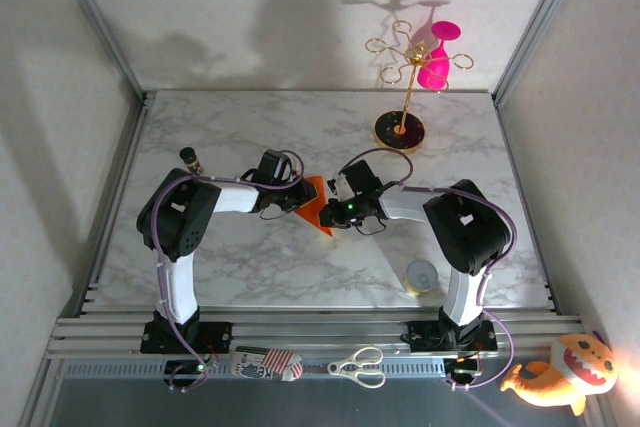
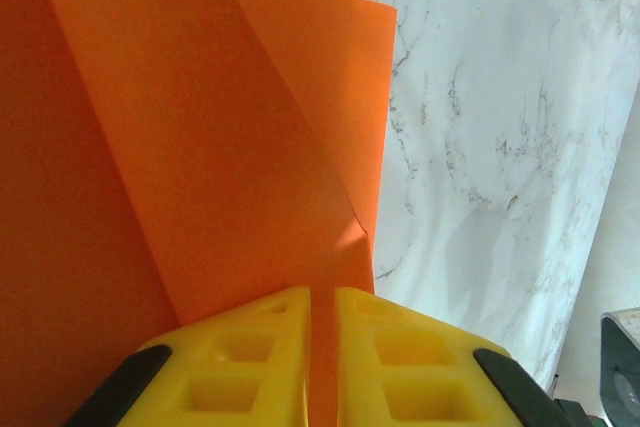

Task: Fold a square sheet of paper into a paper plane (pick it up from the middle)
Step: Fourth fold the wing at the center of the table.

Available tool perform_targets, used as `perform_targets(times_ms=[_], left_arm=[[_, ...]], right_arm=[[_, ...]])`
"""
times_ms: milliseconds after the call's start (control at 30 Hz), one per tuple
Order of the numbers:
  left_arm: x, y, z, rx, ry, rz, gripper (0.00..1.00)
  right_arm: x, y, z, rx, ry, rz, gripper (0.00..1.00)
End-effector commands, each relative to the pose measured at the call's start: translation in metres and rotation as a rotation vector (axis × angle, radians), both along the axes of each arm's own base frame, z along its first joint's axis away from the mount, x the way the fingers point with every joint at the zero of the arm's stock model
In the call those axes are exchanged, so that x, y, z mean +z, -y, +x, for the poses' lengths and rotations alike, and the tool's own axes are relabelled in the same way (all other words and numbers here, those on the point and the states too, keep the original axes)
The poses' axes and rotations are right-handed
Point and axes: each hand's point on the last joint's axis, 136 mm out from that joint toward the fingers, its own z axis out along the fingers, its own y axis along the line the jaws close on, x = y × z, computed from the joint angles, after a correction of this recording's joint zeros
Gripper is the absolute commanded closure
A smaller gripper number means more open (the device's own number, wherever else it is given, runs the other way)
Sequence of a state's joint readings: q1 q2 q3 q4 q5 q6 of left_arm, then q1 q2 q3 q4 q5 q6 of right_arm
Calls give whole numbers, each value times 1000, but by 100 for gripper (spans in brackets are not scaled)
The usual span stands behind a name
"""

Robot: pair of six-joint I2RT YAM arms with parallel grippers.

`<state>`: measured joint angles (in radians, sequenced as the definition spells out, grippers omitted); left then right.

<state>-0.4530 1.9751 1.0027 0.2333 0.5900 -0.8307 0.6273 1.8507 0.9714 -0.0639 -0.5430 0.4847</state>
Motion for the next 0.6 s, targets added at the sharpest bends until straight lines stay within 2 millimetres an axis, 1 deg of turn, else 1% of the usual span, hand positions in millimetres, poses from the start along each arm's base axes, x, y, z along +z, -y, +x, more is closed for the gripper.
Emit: perform_targets(times_ms=[0,367,433,567], left_arm=[[-34,-12,-9,33,-82,93,85],[-40,-14,-10,40,-100,107,85],[-41,-15,-11,40,-103,112,85],[-44,-18,-11,46,-113,129,85]], right_arm=[[-16,5,-10,-2,-39,-42,86],[-22,6,-14,1,-58,-47,86],[-19,7,-14,1,-54,-48,86],[-6,7,-14,2,-35,-38,86]])
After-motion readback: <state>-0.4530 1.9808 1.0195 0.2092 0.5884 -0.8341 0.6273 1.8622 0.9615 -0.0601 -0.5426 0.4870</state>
